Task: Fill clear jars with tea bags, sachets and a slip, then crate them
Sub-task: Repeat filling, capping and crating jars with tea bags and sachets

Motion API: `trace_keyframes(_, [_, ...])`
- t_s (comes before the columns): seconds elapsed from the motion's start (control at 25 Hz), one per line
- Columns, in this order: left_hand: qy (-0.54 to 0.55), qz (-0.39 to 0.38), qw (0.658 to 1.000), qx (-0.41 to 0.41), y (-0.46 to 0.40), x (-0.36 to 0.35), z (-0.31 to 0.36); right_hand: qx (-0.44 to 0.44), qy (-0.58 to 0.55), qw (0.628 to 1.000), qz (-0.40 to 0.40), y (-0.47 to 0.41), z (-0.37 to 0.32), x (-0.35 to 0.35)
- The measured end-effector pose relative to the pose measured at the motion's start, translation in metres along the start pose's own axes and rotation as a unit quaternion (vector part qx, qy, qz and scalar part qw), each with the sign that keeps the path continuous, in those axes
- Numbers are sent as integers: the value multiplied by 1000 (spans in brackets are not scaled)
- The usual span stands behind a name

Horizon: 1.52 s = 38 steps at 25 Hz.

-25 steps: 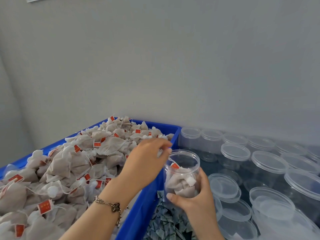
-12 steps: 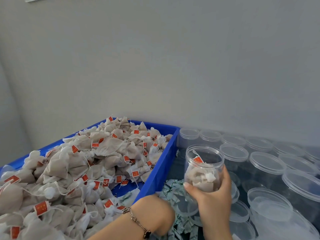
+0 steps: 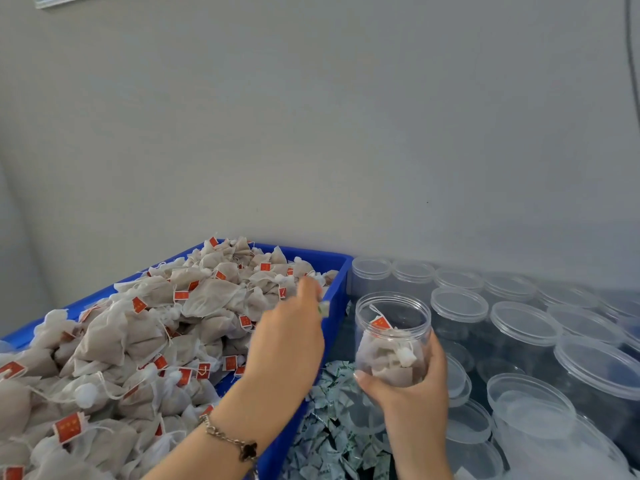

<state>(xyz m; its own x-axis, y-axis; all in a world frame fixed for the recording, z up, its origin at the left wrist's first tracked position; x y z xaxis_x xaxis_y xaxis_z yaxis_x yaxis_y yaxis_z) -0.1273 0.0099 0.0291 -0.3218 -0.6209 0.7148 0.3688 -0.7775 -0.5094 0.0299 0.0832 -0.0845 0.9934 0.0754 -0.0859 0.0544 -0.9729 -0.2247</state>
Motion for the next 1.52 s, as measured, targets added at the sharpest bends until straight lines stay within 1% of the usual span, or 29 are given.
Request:
trace_keyframes(0.04, [38,77,996,-8,2,21,2,-3,3,1000,-4,1,1,-2])
trace_keyframes(0.08, [87,122,988,-25,5,34,5,-7,5,1000,-11,3,2,-4])
trace_keyframes(0.12, [141,130,980,-45,7,37,10,-8,4,1000,-22,5,3,-7])
trace_keyframes(0.16, [184,115,974,-64,7,36,17,-9,1,999,-36,6,3,-12])
trace_keyframes(0.2, [204,91,971,-83,8,32,23,-10,-2,999,-53,8,4,-17])
trace_keyframes(0.32, [188,32,975,-116,7,20,33,-2,-3,995,-101,14,3,-33])
trace_keyframes(0.44, [171,7,978,-121,6,13,31,-12,-20,992,-122,18,3,-42])
trace_keyframes(0.48, [170,12,978,-119,6,12,30,-17,-24,992,-121,19,1,-41])
trace_keyframes(0.64, [159,81,978,-103,7,29,24,-16,-32,993,-114,21,-22,-29])
trace_keyframes(0.76, [163,103,975,-108,9,39,31,11,-9,996,-93,20,-49,4])
trace_keyframes(0.8, [165,96,974,-118,11,38,39,19,8,996,-82,22,-55,24])
trace_keyframes(0.84, [161,74,975,-135,12,34,51,29,24,997,-73,23,-62,45])
trace_keyframes(0.88, [153,28,976,-151,15,23,65,39,38,996,-65,27,-70,70])
trace_keyframes(0.96, [100,-101,973,-182,26,-13,95,49,66,995,-48,38,-79,120])
trace_keyframes(1.04, [22,-212,953,-218,49,-56,125,48,89,995,-27,51,-81,170])
trace_keyframes(1.12, [-22,-287,925,-247,76,-94,155,40,108,993,15,64,-80,218])
trace_keyframes(1.16, [-23,-304,916,-262,89,-110,171,33,116,992,37,71,-77,239])
trace_keyframes(1.28, [9,-322,901,-292,122,-151,218,14,125,989,83,94,-72,291])
trace_keyframes(1.36, [11,-331,888,-318,145,-180,245,2,122,988,94,111,-69,316])
trace_keyframes(1.52, [-28,-337,872,-355,182,-222,277,-21,107,989,96,143,-55,347])
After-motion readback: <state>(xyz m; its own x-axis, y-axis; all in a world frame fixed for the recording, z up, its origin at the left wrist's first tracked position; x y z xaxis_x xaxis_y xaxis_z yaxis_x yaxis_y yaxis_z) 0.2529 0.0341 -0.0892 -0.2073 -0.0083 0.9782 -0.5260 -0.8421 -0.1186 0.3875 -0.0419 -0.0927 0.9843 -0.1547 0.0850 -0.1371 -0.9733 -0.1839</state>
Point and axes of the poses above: each hand's wrist, its own y-axis away from the middle knuckle, its own x-axis out of the back of the hand, z = x × y, the point moved 10 cm from there along -y, towards the middle knuckle, and after that the axes turned 9 degrees about y, right-handed, at the moved point
